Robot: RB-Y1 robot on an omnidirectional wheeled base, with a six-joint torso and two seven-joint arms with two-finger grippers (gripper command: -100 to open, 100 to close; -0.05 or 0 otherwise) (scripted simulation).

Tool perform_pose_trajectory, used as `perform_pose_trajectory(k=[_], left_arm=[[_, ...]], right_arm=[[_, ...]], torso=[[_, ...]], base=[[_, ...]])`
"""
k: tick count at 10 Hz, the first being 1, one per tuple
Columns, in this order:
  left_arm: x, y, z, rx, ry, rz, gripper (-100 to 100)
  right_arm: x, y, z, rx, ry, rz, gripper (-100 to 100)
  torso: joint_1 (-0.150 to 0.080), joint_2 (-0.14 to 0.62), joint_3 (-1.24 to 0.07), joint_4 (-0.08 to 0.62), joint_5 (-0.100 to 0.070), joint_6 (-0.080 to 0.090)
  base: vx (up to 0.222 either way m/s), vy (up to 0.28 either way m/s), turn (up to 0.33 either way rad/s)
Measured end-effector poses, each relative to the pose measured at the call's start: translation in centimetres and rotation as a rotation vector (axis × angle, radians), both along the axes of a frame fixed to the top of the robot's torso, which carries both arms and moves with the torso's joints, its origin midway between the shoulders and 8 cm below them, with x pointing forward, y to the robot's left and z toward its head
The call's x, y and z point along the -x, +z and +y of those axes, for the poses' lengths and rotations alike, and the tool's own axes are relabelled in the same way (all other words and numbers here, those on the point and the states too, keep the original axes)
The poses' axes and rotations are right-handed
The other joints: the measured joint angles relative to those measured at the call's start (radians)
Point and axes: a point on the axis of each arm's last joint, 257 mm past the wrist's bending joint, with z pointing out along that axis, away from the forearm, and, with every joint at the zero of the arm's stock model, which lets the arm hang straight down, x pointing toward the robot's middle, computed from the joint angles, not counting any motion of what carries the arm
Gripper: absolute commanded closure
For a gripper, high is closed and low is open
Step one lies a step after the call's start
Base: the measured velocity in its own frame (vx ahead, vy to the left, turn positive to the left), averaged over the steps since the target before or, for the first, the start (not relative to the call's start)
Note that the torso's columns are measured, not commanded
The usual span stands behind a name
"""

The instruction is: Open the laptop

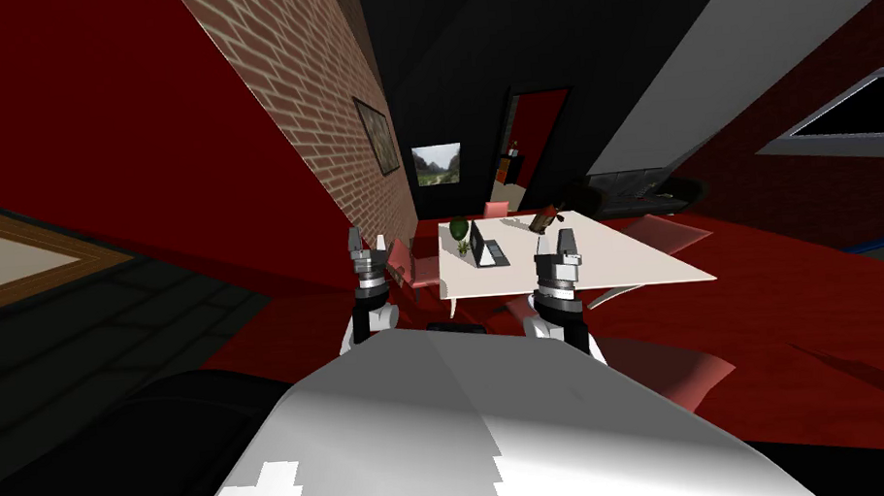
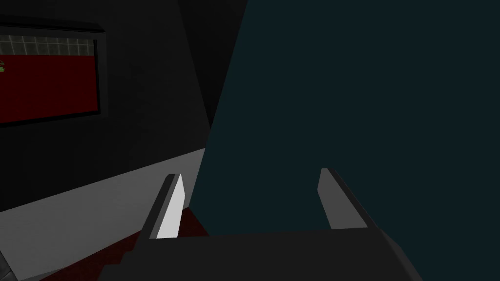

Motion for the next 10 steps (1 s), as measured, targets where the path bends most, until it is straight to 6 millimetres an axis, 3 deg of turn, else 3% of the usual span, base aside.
perform_pose_trajectory(k=[2, 9, 10], left_arm=[[0.0, 0.0, 0.0, 0.0, 0.0, 0.0, 0], [0.01, 0.02, 0.0, 0.0, 0.0, 0.0, 0], [0.01, 0.02, 0.0, 0.0, 0.0, 0.0, 0]], right_arm=[[0.0, 0.0, 0.0, 0.0, 0.0, 0.0, 0], [0.01, 0.02, 0.0, 0.0, 0.0, 0.0, 0], [0.01, 0.02, 0.0, 0.0, 0.0, 0.0, -100]], torso=[[0.0, 0.104, -0.209, 0.105, 0.0, 0.0], [0.0, 0.618, -1.234, 0.617, 0.0, 0.0], [0.0, 0.691, -1.382, 0.691, 0.0, 0.0]], base=[[0.0, 0.0, 0.0], [0.0, 0.0, 0.0], [-0.003, 0.047, 0.111]])
